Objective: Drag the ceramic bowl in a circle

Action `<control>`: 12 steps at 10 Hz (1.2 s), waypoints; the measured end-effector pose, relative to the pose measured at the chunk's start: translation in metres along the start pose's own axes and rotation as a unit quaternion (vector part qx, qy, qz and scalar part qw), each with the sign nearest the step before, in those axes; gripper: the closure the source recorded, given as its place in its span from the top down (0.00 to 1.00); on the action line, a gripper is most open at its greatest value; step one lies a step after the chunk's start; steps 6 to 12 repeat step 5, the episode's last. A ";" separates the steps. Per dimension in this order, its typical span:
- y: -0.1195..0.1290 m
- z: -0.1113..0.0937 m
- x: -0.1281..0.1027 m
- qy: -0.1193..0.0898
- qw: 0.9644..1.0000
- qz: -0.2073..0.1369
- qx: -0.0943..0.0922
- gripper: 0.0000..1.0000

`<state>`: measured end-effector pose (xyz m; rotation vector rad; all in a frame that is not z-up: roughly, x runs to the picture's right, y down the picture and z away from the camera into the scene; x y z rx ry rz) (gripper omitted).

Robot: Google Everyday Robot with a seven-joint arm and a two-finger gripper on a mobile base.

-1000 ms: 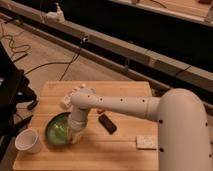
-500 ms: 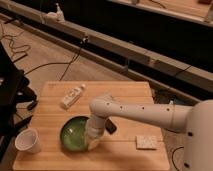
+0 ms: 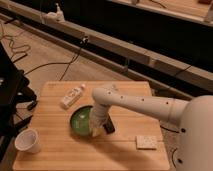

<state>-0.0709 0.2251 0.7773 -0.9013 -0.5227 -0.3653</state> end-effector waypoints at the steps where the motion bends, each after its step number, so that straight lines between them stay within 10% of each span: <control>1: -0.015 0.004 -0.014 -0.003 1.000 -0.026 0.001 0.00; 5: -0.009 0.035 -0.073 -0.021 0.994 -0.107 -0.032 0.00; 12: -0.009 0.035 -0.073 -0.021 0.994 -0.107 -0.032 0.00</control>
